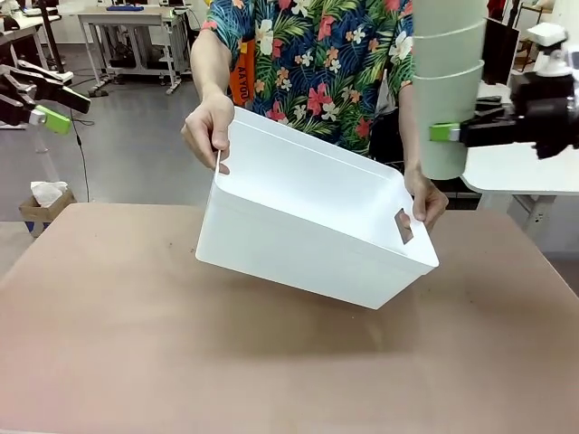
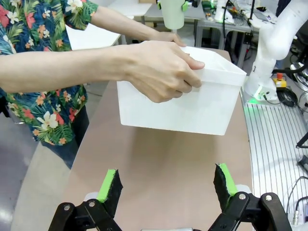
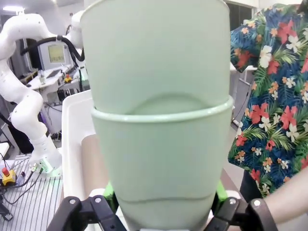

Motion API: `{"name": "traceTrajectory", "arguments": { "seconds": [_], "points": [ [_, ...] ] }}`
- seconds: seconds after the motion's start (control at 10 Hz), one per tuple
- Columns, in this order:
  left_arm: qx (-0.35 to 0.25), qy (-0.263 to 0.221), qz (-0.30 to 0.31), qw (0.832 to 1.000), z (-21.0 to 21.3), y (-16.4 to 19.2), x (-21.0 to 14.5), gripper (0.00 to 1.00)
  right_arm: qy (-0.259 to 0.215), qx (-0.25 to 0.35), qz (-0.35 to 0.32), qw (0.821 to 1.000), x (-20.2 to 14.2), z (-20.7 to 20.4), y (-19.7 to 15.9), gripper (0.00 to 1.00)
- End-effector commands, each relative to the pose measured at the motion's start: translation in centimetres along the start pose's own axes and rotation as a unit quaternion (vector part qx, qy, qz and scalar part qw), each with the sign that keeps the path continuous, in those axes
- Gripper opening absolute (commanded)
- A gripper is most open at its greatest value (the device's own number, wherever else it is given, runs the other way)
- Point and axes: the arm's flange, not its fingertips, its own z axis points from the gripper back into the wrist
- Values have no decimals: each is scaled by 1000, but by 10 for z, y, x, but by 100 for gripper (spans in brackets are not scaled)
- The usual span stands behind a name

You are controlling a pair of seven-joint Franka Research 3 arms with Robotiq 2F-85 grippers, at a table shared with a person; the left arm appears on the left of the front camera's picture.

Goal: Stack the cups and store them in the basket.
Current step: Place the stack of Reusable plastic cups into the Pantry Basket.

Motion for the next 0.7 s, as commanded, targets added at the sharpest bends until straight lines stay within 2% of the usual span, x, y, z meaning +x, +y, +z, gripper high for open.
{"name": "traceTrajectory", "arguments": {
  "seconds": [0.0,0.6],
  "points": [
    [-2,-3,4,1000,1,-1,3,100,16,-8,-4,1000,20,-24,3,86],
    [-2,-3,4,1000,1,-1,3,100,97,-9,26,995,17,-98,8,86]
  ]
}}
